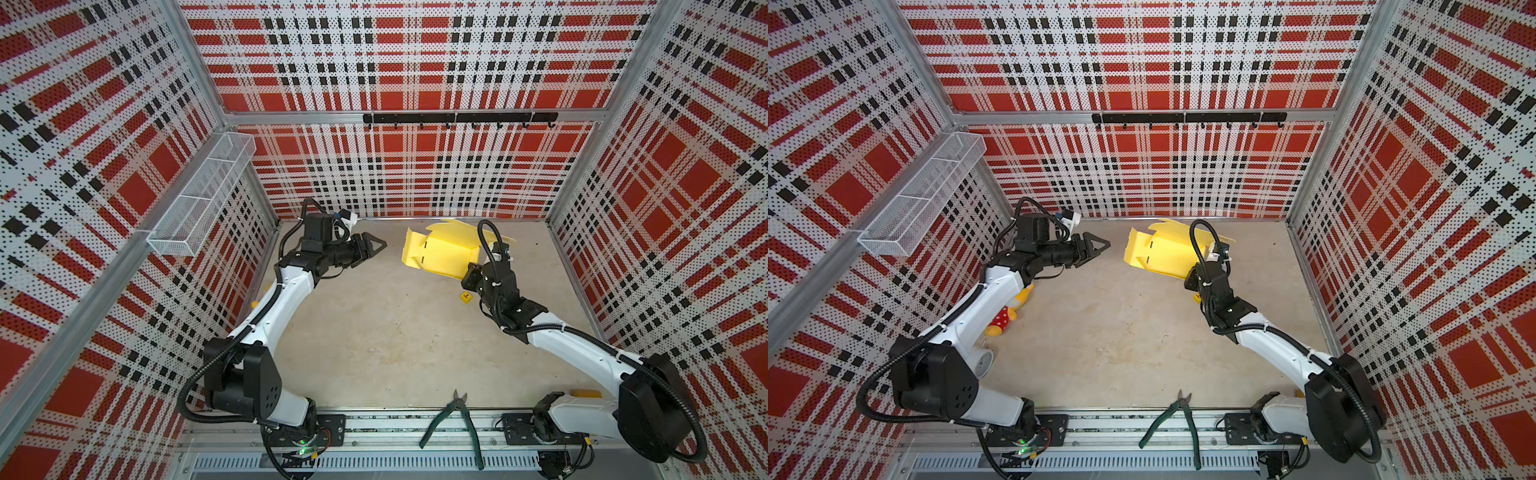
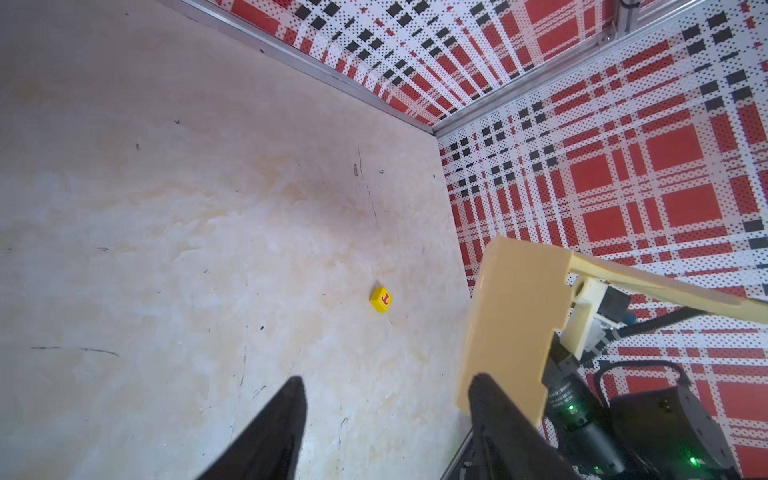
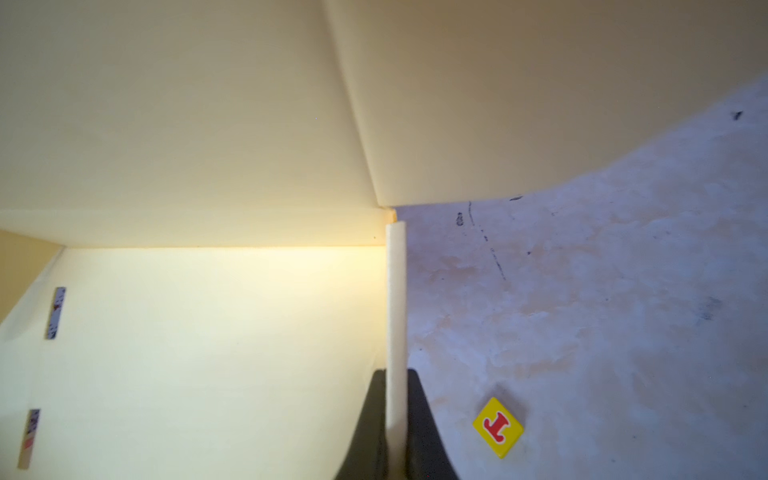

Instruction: Fold the paper box

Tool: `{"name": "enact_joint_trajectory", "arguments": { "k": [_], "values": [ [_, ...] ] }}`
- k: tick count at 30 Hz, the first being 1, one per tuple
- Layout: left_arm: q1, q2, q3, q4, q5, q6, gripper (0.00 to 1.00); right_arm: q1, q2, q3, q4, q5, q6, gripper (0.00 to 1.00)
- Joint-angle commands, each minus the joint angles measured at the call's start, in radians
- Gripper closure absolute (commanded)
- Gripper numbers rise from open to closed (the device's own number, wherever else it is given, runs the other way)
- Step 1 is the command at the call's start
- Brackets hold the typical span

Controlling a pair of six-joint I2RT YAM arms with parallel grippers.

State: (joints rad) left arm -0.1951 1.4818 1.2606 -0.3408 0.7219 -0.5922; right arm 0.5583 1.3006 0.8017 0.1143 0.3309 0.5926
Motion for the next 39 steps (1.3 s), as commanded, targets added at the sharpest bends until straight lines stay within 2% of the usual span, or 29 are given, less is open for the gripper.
{"name": "enact_joint_trajectory", "arguments": {
  "k": [1, 3, 10, 15, 19, 31, 32, 39],
  "values": [
    [-0.020, -0.015, -0.029, 0.161, 0.081, -0.089, 0.31, -0.004, 0.038, 0.057, 0.107, -0.142, -0.020, 1.00],
    [-0.027, -0.015, -0.050, 0.211, 0.110, -0.142, 0.31, -0.006, 0.057, 0.074, 0.110, -0.197, -0.026, 1.00],
    [-0.052, -0.012, -0.069, 0.292, 0.167, -0.205, 0.37, -0.029, 0.057, 0.063, 0.101, -0.221, -0.010, 1.00],
    [-0.066, -0.009, -0.077, 0.299, 0.180, -0.199, 0.39, -0.072, 0.039, 0.033, 0.080, -0.216, 0.017, 1.00],
    [-0.084, -0.007, -0.079, 0.301, 0.189, -0.198, 0.39, -0.102, 0.045, 0.022, 0.091, -0.254, 0.042, 1.00],
    [-0.101, 0.017, -0.086, 0.303, 0.156, -0.181, 0.36, -0.103, 0.061, 0.026, 0.116, -0.312, 0.038, 1.00],
    [-0.129, 0.017, -0.087, 0.303, 0.157, -0.178, 0.36, -0.103, 0.063, 0.030, 0.113, -0.318, 0.039, 1.00],
    [-0.147, 0.026, -0.075, 0.304, 0.158, -0.173, 0.42, -0.103, 0.088, 0.034, 0.132, -0.346, 0.050, 1.00]
  ]
}}
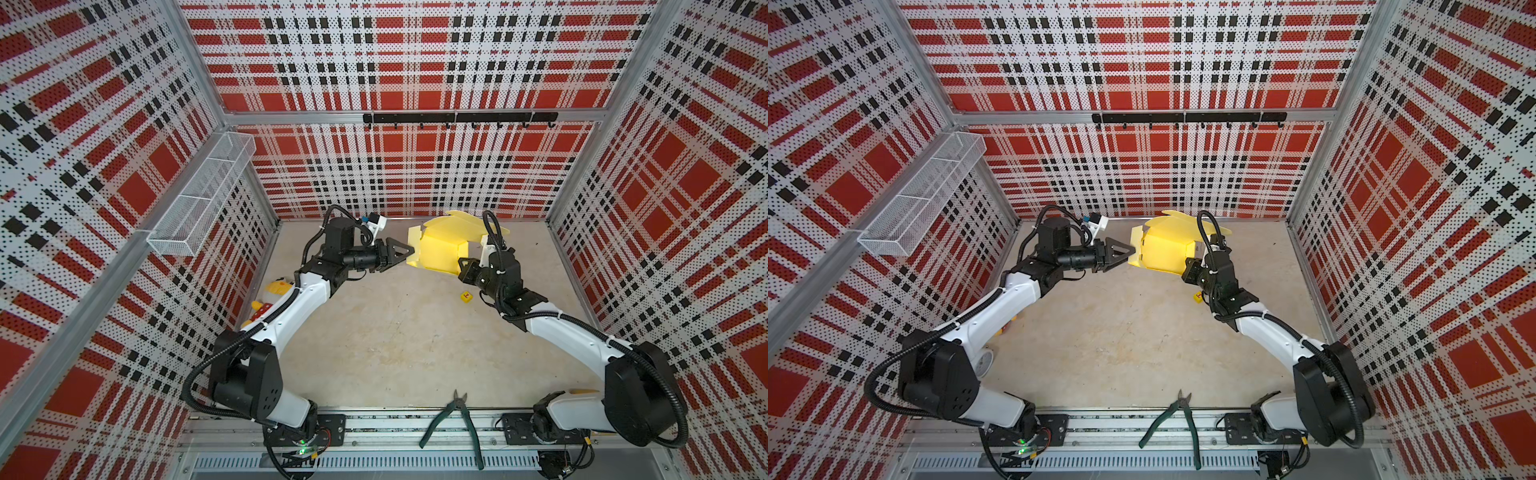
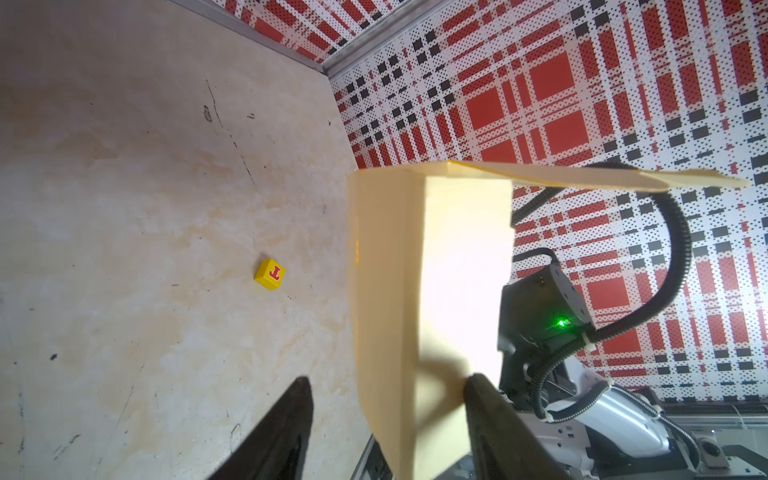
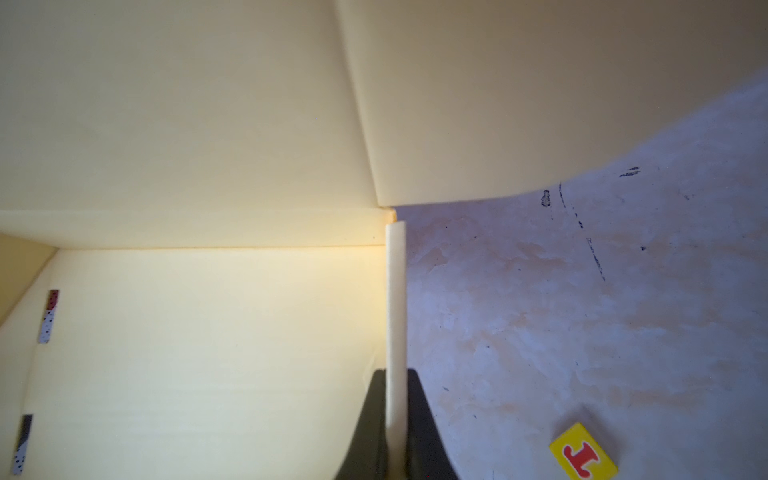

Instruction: Fold the paper box

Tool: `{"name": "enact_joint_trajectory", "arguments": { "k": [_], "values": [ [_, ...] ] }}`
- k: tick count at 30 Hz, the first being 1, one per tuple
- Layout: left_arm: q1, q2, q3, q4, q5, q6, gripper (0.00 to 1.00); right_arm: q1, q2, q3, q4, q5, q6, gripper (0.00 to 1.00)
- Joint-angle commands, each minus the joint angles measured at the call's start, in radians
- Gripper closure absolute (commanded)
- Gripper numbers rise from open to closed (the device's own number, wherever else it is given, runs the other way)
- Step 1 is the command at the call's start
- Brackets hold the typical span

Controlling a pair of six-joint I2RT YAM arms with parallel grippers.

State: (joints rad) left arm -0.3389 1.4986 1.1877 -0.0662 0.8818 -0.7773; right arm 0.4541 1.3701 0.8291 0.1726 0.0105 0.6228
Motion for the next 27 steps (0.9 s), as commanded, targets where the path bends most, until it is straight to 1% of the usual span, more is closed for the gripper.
{"name": "enact_joint_trajectory", "arguments": {
  "k": [1, 5, 8, 12, 17, 20, 22, 24, 27],
  "values": [
    [-0.002, 0.010, 0.001, 0.028, 0.002, 0.012, 0.43, 0.001, 0.020, 0.011, 0.067, -0.027, 0.020, 1.00],
    [0.005, 0.011, -0.002, 0.029, -0.006, 0.016, 0.49, 0.003, 0.029, 0.005, 0.084, -0.030, 0.023, 1.00],
    [0.000, 0.011, 0.004, 0.028, 0.007, 0.010, 0.50, 0.003, 0.043, 0.016, 0.064, -0.030, 0.020, 1.00],
    [0.004, 0.019, 0.011, 0.028, 0.008, 0.015, 0.48, 0.003, 0.043, 0.011, 0.013, 0.032, 0.021, 1.00],
    [-0.022, 0.037, 0.027, 0.027, 0.019, 0.028, 0.52, 0.016, 0.055, 0.046, -0.076, 0.095, 0.005, 1.00],
    [-0.036, 0.051, 0.027, 0.018, 0.004, 0.046, 0.55, 0.030, 0.069, 0.052, -0.084, 0.130, 0.015, 1.00],
    [-0.049, 0.060, 0.038, -0.011, -0.002, 0.068, 0.56, 0.036, 0.085, 0.063, -0.095, 0.133, 0.025, 1.00],
    [-0.051, 0.067, 0.046, -0.034, -0.015, 0.083, 0.57, 0.052, 0.099, 0.077, -0.111, 0.160, 0.026, 1.00],
    [-0.056, 0.074, 0.066, -0.098, -0.059, 0.132, 0.60, 0.069, 0.120, 0.095, -0.118, 0.189, 0.026, 1.00]
  ]
}}
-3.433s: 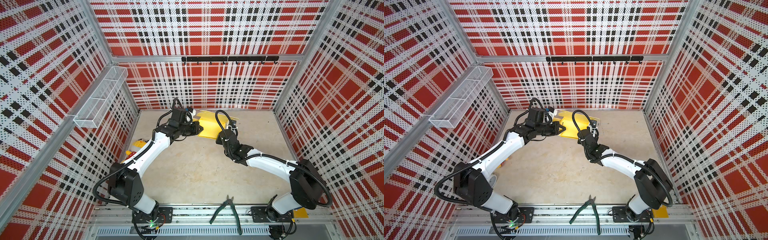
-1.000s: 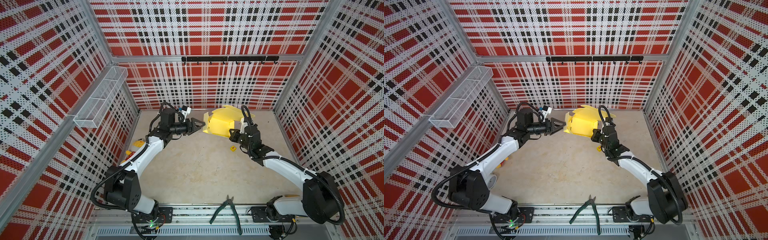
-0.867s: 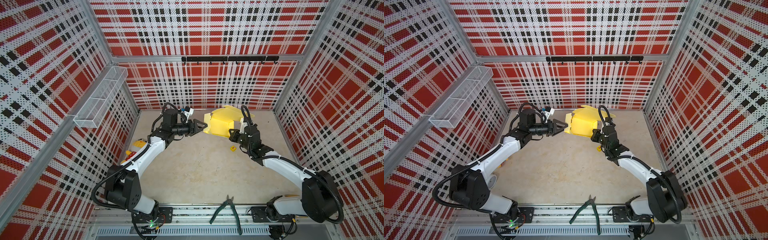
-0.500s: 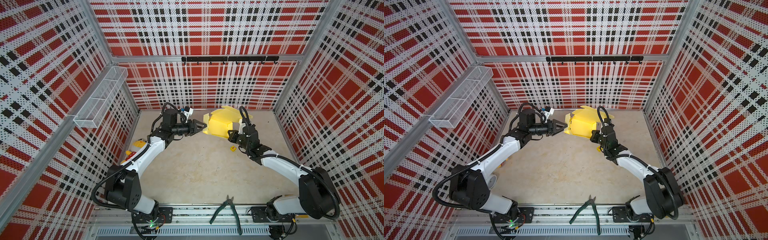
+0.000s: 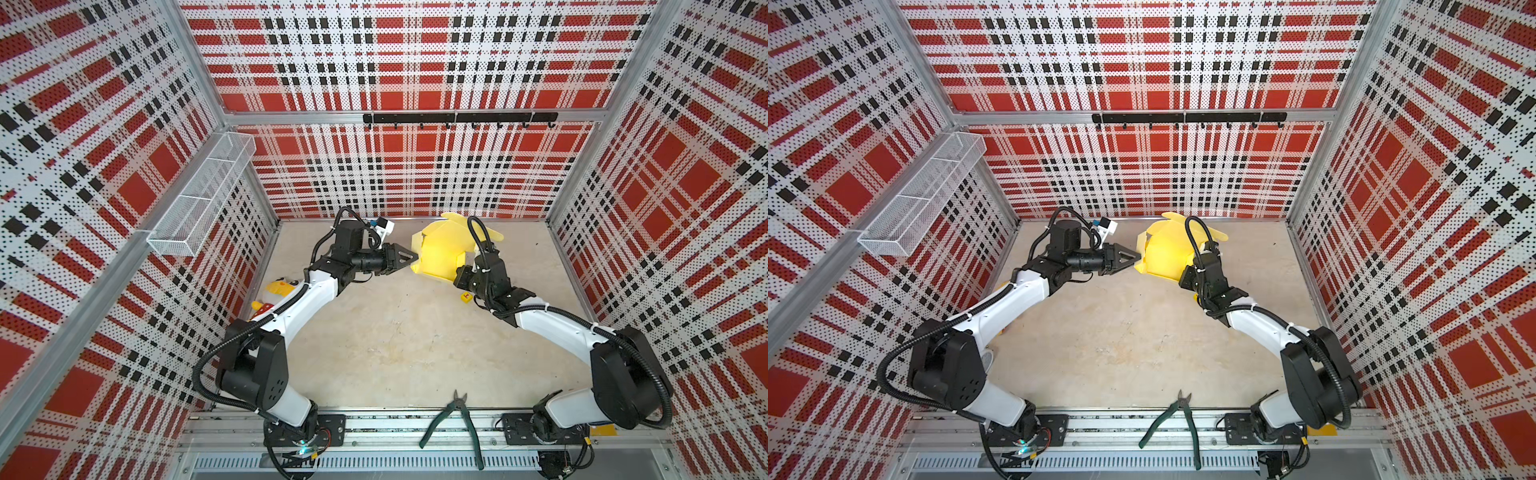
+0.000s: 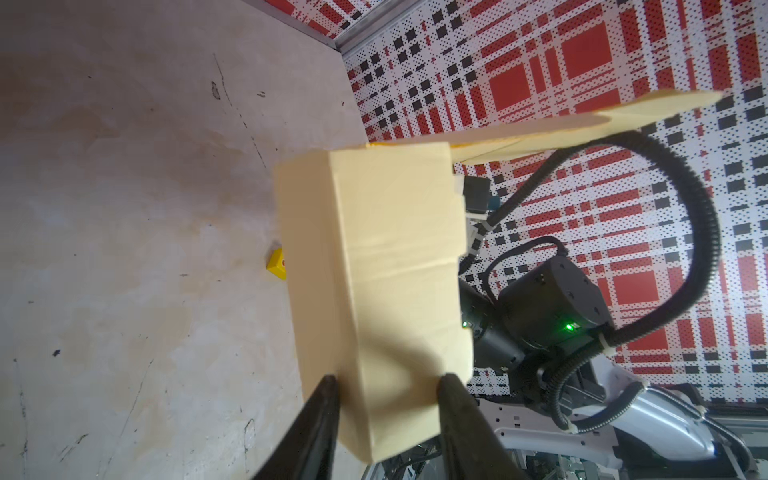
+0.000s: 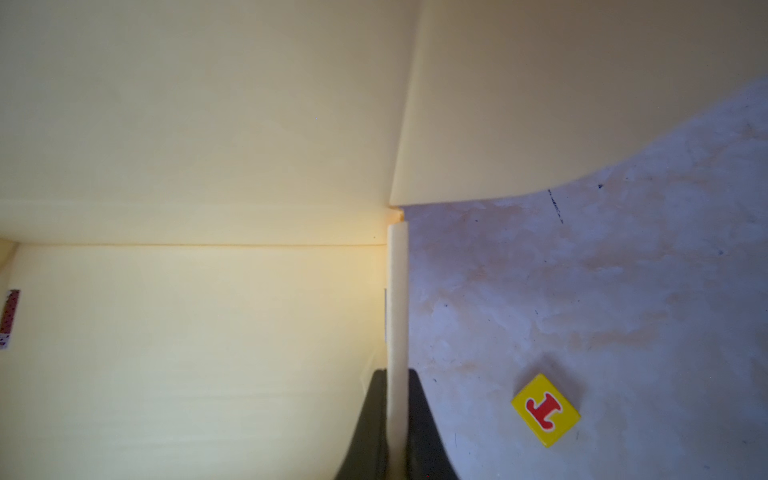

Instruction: Fold the paper box

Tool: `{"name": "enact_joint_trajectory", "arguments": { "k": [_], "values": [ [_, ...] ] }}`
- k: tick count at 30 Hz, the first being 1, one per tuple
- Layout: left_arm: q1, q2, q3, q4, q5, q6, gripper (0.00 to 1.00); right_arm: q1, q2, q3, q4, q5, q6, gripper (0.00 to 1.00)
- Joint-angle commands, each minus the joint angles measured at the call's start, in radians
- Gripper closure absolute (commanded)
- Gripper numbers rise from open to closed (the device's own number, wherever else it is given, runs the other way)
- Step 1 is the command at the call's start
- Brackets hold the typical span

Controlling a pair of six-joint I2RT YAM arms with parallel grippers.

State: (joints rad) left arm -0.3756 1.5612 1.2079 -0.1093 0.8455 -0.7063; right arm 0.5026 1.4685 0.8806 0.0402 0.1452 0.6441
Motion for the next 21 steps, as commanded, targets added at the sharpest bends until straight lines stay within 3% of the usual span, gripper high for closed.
{"name": "enact_joint_trajectory", "arguments": {
  "k": [1, 21],
  "values": [
    [-0.026, 0.013, 0.055, -0.073, -0.028, 0.085, 0.61, 0.022, 0.028, 0.051, 0.007, 0.057, 0.009, 1.00],
    [-0.057, 0.028, 0.087, -0.162, -0.103, 0.169, 0.60, 0.123, 0.047, 0.153, -0.115, 0.250, 0.021, 1.00]
  ]
}}
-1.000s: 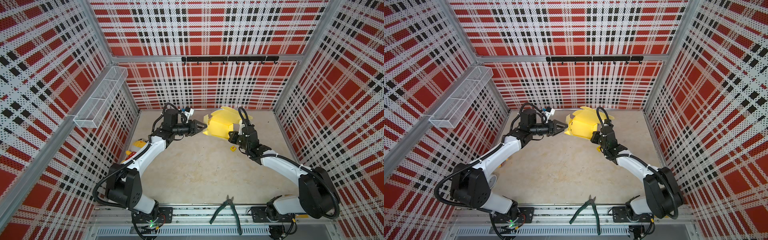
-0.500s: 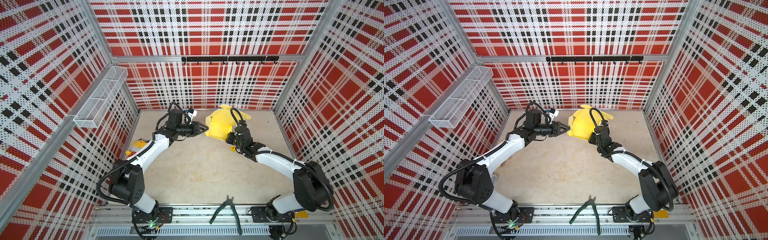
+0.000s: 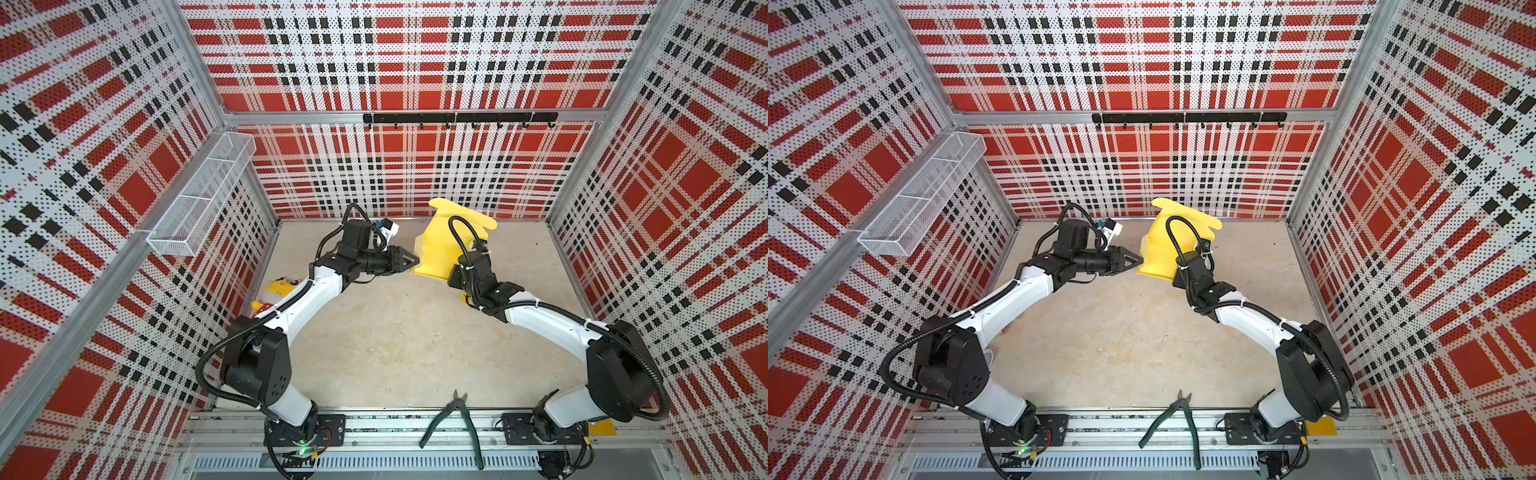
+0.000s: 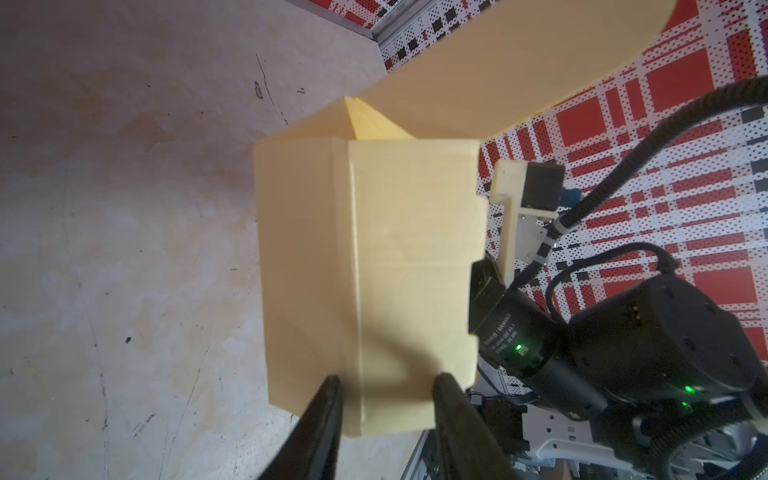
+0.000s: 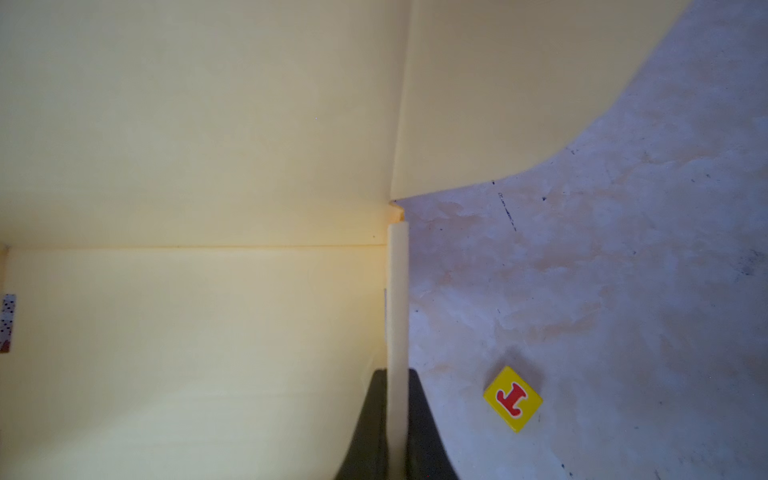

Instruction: Fold the paper box

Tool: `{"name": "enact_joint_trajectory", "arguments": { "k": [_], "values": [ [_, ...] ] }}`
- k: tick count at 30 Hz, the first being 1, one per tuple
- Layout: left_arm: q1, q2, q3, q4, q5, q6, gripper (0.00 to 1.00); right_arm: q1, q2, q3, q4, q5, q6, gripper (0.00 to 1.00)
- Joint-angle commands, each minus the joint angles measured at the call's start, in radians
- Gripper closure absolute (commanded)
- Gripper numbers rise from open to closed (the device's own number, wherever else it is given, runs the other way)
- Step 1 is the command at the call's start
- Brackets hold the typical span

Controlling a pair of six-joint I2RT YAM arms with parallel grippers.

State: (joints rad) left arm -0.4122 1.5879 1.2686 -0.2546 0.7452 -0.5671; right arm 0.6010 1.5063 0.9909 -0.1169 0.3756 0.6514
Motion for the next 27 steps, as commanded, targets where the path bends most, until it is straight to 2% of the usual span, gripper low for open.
{"name": "enact_joint_trajectory", "arguments": {
  "k": [1, 5, 13, 19, 23, 27],
  "values": [
    [-0.021, 0.001, 0.028, -0.022, -0.010, 0.033, 0.60, 0.027, 0.014, 0.052, 0.036, 0.022, 0.014, 1.00],
    [-0.027, -0.006, 0.040, -0.044, -0.022, 0.053, 0.60, 0.052, 0.034, 0.097, 0.003, 0.040, 0.008, 1.00],
    [-0.003, -0.032, 0.029, -0.081, -0.055, 0.093, 0.55, 0.075, 0.016, 0.066, 0.043, 0.050, -0.003, 1.00],
    [0.028, -0.054, 0.019, -0.121, -0.110, 0.149, 0.59, 0.073, -0.033, 0.017, 0.108, -0.008, -0.071, 1.00],
    [0.035, -0.050, 0.009, -0.131, -0.156, 0.151, 0.67, 0.074, -0.024, -0.001, 0.163, -0.057, -0.072, 1.00],
    [0.023, -0.047, 0.009, -0.146, -0.169, 0.177, 0.67, 0.074, -0.008, 0.020, 0.165, -0.093, -0.078, 1.00]
  ]
}}
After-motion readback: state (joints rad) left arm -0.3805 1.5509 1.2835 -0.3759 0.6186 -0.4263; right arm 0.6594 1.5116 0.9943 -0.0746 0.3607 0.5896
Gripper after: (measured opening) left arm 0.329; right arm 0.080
